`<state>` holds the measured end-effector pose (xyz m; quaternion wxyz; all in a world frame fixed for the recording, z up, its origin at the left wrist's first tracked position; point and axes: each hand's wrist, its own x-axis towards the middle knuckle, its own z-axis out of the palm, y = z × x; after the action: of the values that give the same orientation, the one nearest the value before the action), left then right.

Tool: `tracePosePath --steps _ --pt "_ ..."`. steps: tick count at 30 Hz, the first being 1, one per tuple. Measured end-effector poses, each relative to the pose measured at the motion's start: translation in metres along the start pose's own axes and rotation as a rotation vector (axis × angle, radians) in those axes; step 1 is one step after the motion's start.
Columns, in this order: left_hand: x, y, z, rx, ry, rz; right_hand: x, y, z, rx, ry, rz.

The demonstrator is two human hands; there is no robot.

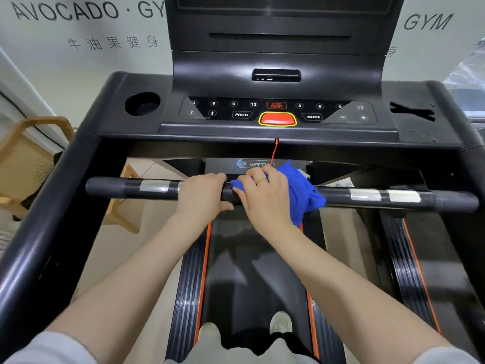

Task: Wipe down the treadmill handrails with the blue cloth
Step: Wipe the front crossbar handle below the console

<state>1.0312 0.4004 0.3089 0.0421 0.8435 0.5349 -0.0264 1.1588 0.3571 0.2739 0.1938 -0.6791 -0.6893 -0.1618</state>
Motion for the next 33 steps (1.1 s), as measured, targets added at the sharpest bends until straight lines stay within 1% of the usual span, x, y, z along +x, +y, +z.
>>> tracePosePath --steps 3,5,7,11,15,17,22,24,26,28,29,30,32,33 --pt "0.005 0.003 -0.003 0.055 -0.044 0.008 0.005 -0.004 0.005 -0.003 0.035 -0.074" --pt "0.008 0.004 -0.005 0.059 -0.079 0.002 -0.001 0.008 0.006 -0.039 0.05 -0.131" --pt "0.008 0.002 -0.004 0.053 -0.073 0.008 -0.007 0.023 0.002 -0.085 0.069 -0.134" --pt "0.003 -0.006 0.005 0.012 0.029 0.04 -0.015 0.04 -0.002 -0.173 0.099 -0.071" --pt "0.001 -0.011 0.012 -0.045 0.115 0.072 -0.021 0.047 -0.01 -0.235 0.065 0.147" --pt "0.001 -0.012 0.013 -0.054 0.121 0.071 -0.019 0.038 -0.012 -0.2 0.043 0.217" --pt "-0.001 -0.009 0.009 -0.036 0.121 0.066 -0.008 0.007 -0.002 -0.146 0.033 0.224" --pt "-0.003 -0.007 0.006 -0.027 0.105 0.06 -0.002 0.0 0.001 -0.13 0.002 0.196" --pt "-0.004 -0.003 0.0 0.005 0.079 0.058 0.0 -0.001 0.001 -0.096 -0.026 0.12" --pt "-0.004 0.002 -0.005 0.045 0.026 0.07 0.001 0.005 -0.007 0.023 -0.012 0.088" --pt "-0.002 0.004 -0.009 0.063 -0.018 0.078 0.0 0.012 -0.012 0.083 0.029 0.15" --pt "0.0 0.005 -0.012 0.072 -0.072 0.076 -0.001 0.022 -0.02 0.115 0.088 0.26" --pt "0.004 0.008 -0.015 0.057 -0.162 0.065 -0.005 0.051 -0.035 0.075 0.193 0.477" --pt "0.007 0.013 -0.015 0.028 -0.162 0.084 -0.009 0.067 -0.043 0.049 0.214 0.537"
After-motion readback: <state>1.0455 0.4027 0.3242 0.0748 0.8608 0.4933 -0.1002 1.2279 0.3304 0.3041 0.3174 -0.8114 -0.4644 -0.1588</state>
